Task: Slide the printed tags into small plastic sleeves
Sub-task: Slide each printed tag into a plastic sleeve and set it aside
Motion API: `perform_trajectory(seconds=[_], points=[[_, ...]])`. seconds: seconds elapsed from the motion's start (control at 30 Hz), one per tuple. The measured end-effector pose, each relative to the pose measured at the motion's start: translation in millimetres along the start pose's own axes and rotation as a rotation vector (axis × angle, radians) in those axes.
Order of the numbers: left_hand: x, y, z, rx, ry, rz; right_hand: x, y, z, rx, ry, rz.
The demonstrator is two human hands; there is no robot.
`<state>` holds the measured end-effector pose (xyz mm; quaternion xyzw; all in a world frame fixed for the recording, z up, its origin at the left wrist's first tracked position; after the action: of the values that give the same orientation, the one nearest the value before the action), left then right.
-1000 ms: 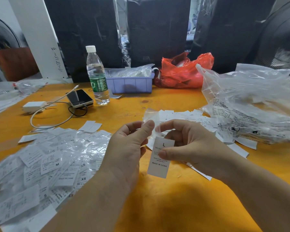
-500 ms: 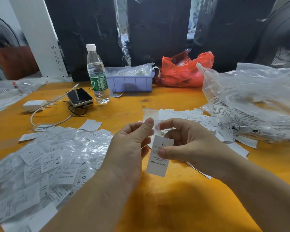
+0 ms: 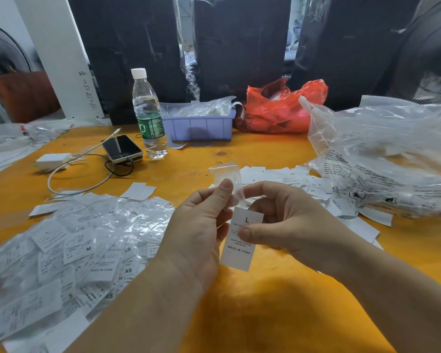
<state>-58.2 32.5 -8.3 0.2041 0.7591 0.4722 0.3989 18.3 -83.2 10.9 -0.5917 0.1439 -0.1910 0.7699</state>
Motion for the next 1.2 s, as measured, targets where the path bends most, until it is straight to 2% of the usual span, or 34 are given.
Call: perform_trajectory(seconds=[0.47, 0.53, 0.7, 0.9, 1.2], points=[[-4.1, 4.2, -8.2, -0.031, -0.008, 0.097, 0.7, 1.0, 0.2, 0.045, 0.046, -0.154], [-3.4, 3.4, -8.8, -0.031, 0.011, 0.108, -1.8, -1.2, -1.7, 0.059, 0.070, -0.220], [-2.1, 4.3, -8.4, -0.042, 0.097, 0.099, -4.6, -5.6, -5.2, 0.104, 0.105, -0.570], [2.5, 6.7, -8.5, -0.063, 0.236, 0.057, -5.5, -12.3, -8.5, 0.124, 0.060, -0.593], [-1.0, 6.7, -10.8, -0.163, 0.253, 0.197, -10.4, -15.3, -9.8, 0.152, 0.095, -0.707]])
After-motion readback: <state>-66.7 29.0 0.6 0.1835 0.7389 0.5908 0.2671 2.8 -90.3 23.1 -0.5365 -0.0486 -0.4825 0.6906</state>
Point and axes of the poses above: each hand's wrist, its own z-axis towards the middle knuckle, its own x-axis out of the back of the hand, y = z × x, the point moved 3 cm from there along z, towards the middle knuckle, and after that the axes turned 9 degrees about x, right-handed, at the moved point
